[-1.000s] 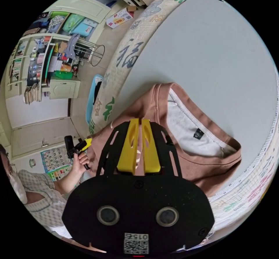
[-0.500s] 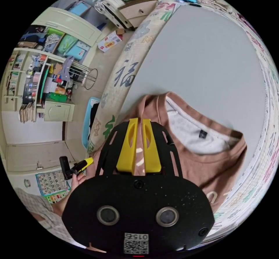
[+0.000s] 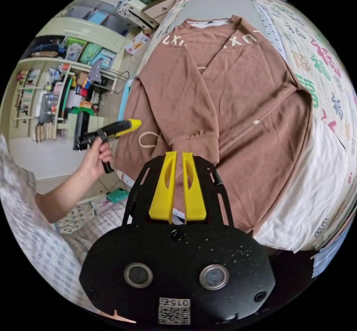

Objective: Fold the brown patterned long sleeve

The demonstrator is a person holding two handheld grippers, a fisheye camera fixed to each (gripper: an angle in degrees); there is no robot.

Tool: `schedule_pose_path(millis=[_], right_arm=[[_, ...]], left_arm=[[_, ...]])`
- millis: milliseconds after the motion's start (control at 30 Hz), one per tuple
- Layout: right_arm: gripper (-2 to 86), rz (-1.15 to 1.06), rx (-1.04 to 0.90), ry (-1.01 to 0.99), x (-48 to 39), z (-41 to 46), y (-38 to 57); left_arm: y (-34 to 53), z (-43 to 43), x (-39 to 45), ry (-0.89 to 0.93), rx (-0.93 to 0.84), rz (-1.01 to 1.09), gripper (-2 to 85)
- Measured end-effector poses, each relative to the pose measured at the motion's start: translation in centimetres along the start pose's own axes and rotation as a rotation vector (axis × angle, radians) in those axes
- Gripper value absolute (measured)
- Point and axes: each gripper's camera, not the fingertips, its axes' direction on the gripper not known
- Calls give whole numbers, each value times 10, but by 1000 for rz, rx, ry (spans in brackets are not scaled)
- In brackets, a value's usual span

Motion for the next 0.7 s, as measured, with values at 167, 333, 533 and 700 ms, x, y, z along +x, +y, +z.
schedule_pose_path(millis=[167, 333, 533, 700], right_arm=[[67, -171, 26, 103, -80, 20, -7], [66, -289, -34, 228, -133, 41, -22], [26, -357, -87, 323, -198, 24, -16], [21, -404, -99, 371, -250, 3, -23]], left_arm=[[-35, 9, 28, -163, 22, 69, 62], [-92, 4, 43, -336, 95, 96, 62], [-139, 33, 43, -408, 42, 15, 4], [-146, 55, 54, -471, 9, 36, -7]])
